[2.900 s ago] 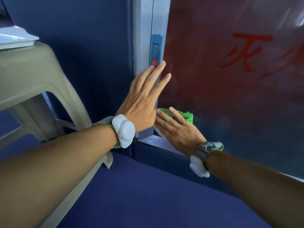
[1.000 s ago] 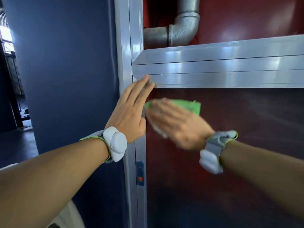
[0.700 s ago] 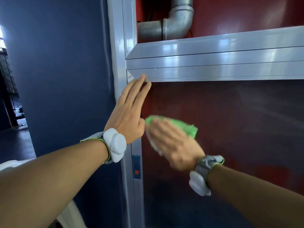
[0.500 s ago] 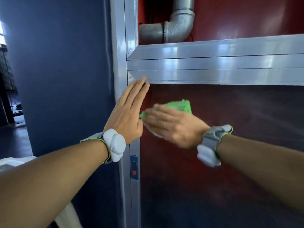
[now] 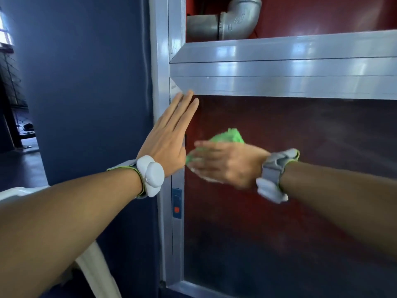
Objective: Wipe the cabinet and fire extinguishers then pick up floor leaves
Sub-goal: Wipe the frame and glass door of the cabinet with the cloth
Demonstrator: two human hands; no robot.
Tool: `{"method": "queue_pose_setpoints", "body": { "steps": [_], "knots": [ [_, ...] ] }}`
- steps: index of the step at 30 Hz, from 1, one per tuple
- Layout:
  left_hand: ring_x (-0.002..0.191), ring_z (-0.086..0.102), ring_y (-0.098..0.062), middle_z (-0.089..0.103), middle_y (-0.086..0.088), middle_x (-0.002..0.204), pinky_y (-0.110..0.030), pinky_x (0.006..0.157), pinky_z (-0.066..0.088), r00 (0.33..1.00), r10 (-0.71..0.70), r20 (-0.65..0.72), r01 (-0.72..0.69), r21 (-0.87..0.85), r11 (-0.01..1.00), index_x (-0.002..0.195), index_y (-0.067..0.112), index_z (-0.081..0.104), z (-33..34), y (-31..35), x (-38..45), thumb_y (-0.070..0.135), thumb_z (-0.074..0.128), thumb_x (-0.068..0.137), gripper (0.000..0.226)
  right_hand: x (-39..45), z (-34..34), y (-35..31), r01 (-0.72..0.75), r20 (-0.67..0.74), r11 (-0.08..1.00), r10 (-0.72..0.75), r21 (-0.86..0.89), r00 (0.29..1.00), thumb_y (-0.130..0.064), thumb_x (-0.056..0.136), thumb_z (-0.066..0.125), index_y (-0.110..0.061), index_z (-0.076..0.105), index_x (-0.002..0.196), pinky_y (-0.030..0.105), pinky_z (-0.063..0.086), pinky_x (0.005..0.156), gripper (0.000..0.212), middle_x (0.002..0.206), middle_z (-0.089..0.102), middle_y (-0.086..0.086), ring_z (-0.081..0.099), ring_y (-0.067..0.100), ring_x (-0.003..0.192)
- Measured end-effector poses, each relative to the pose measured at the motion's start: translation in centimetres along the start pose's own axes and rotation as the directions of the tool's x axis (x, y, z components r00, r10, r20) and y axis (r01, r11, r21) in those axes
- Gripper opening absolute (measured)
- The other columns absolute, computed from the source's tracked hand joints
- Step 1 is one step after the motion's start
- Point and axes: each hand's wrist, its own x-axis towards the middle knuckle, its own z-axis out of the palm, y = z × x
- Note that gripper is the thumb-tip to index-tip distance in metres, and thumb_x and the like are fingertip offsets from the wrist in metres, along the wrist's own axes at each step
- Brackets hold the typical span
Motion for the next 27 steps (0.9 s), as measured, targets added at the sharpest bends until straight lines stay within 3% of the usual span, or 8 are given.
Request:
{"method": "queue_pose_setpoints", "body": {
  "steps": [2, 6, 8, 12, 16, 21, 24, 27],
  "knots": [
    [0.155, 0.002, -0.025, 0.008, -0.011, 0.166, -0.045, 0.126, 0.016, 0.999, -0.026, -0.019, 0.025, -0.047, 0.999, 0.156, 0.003, 0.014, 0.5, 0.2, -0.5, -0.012, 0.038, 0.071, 0.09, 0.8, -1.3, 3.6, -0.268, -0.154, 0.963, 0.262, -0.02, 0.953, -0.008, 0.094, 0.035, -0.001, 0.065, 0.124, 0.057, 0.03, 0.116, 0.043, 0.133, 0.062, 0.016, 0.051, 0.039, 0.131],
    [0.155, 0.002, -0.026, 0.007, -0.014, 0.166, -0.044, 0.126, 0.016, 0.998, -0.063, -0.019, 0.06, -0.098, 0.993, 0.156, 0.001, 0.014, 1.6, 0.7, -2.0, -0.015, 0.038, 0.073, 0.088, 1.9, -0.3, 0.1, -0.672, -0.366, 0.733, 0.656, 0.101, 0.66, -0.011, 0.103, 0.027, 0.002, 0.062, 0.129, 0.056, 0.034, 0.113, 0.045, 0.141, 0.055, 0.016, 0.045, 0.041, 0.136],
    [0.155, 0.003, -0.027, 0.008, -0.015, 0.166, -0.045, 0.125, 0.017, 0.998, -0.056, -0.003, 0.056, -0.089, 0.994, 0.155, -0.001, 0.014, 2.1, 1.0, -3.1, -0.015, 0.038, 0.074, 0.086, 2.2, 2.1, -4.9, -0.653, -0.332, 0.75, 0.645, 0.102, 0.689, -0.009, 0.101, 0.036, 0.003, 0.057, 0.133, 0.055, 0.03, 0.116, 0.041, 0.145, 0.05, 0.018, 0.04, 0.041, 0.139],
    [0.155, 0.0, -0.022, 0.004, -0.009, 0.167, -0.042, 0.126, 0.017, 0.994, -0.056, 0.099, 0.064, -0.084, 0.994, 0.157, 0.003, 0.01, 2.9, 1.7, -6.7, -0.016, 0.041, 0.069, 0.095, 0.3, 6.0, -14.3, -0.359, -0.03, 0.925, 0.365, 0.125, 0.93, -0.013, 0.097, 0.047, 0.002, 0.052, 0.138, 0.051, 0.023, 0.12, 0.044, 0.151, 0.041, 0.018, 0.032, 0.038, 0.144],
    [0.155, 0.001, -0.02, 0.006, -0.007, 0.167, -0.038, 0.126, 0.015, 0.989, -0.011, 0.149, 0.021, -0.065, 0.998, 0.157, 0.005, 0.013, 3.0, 1.3, -8.5, -0.018, 0.043, 0.066, 0.099, 0.3, 4.7, -10.0, -0.091, 0.017, 0.992, 0.09, 0.087, 0.996, -0.019, 0.095, 0.054, -0.003, 0.066, 0.124, 0.048, 0.038, 0.113, 0.035, 0.135, 0.06, 0.014, 0.051, 0.034, 0.132],
    [0.155, 0.001, -0.024, 0.006, -0.01, 0.167, -0.041, 0.127, 0.013, 0.988, -0.135, 0.072, 0.139, -0.062, 0.988, 0.157, 0.003, 0.012, 4.4, 1.4, -9.5, -0.016, 0.045, 0.067, 0.098, 2.0, 1.9, -2.1, -0.435, -0.292, 0.892, 0.451, 0.12, 0.844, -0.005, 0.096, 0.04, 0.001, 0.07, 0.114, 0.053, 0.037, 0.113, 0.036, 0.13, 0.063, 0.018, 0.053, 0.04, 0.128],
    [0.155, 0.003, -0.026, 0.007, -0.013, 0.166, -0.042, 0.126, 0.014, 0.991, -0.115, 0.071, 0.118, -0.052, 0.992, 0.156, -0.001, 0.014, 5.5, 1.7, -10.7, -0.015, 0.045, 0.066, 0.096, 2.4, 3.8, -7.1, -0.594, -0.345, 0.785, 0.614, 0.173, 0.71, -0.005, 0.1, 0.035, 0.005, 0.063, 0.125, 0.055, 0.037, 0.111, 0.039, 0.139, 0.055, 0.021, 0.046, 0.042, 0.134],
    [0.155, 0.003, -0.027, 0.007, -0.015, 0.166, -0.044, 0.126, 0.016, 0.99, -0.055, 0.132, 0.061, -0.038, 0.997, 0.155, -0.003, 0.015, 6.9, 1.7, -13.7, -0.015, 0.045, 0.066, 0.094, 2.5, 6.8, -14.5, -0.614, -0.315, 0.764, 0.643, 0.199, 0.698, -0.007, 0.103, 0.038, 0.004, 0.057, 0.132, 0.053, 0.04, 0.11, 0.036, 0.143, 0.049, 0.022, 0.044, 0.04, 0.136]
  ]
}}
